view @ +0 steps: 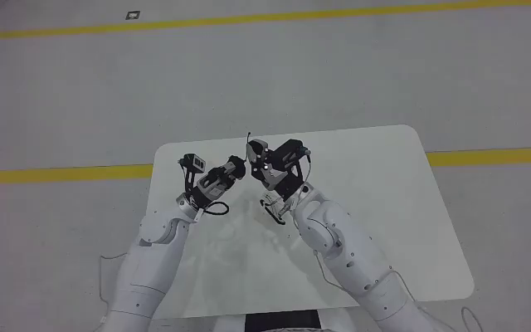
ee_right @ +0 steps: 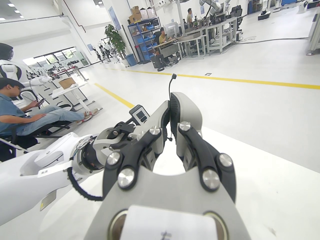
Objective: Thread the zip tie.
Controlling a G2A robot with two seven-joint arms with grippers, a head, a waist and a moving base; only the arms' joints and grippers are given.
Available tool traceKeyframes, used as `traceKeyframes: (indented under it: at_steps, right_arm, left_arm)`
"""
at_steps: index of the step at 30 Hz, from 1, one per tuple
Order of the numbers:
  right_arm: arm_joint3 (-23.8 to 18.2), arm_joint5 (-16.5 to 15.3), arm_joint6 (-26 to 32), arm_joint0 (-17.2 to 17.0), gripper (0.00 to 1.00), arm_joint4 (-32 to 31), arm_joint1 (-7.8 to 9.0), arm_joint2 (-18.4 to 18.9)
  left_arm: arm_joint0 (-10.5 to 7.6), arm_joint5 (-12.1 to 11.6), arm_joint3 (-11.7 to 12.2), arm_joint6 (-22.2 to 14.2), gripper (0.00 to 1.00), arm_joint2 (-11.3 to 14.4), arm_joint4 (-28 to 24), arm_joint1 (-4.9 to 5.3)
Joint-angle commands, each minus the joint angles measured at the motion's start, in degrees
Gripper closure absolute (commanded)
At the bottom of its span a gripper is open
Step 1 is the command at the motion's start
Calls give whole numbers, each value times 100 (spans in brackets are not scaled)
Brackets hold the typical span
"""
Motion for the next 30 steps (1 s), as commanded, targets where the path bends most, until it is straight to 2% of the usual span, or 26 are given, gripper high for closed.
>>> traceKeyframes:
  at_steps: [1, 30]
  right_arm:
    - [-1, 3, 4, -4, 100, -3, 2, 2]
    - [-61, -22, -58, -42, 100, 8, 17, 2]
  left_arm:
    - [0, 0, 0, 0, 100, 0, 0, 0]
    - [0, 0, 0, 0, 100, 0, 0, 0]
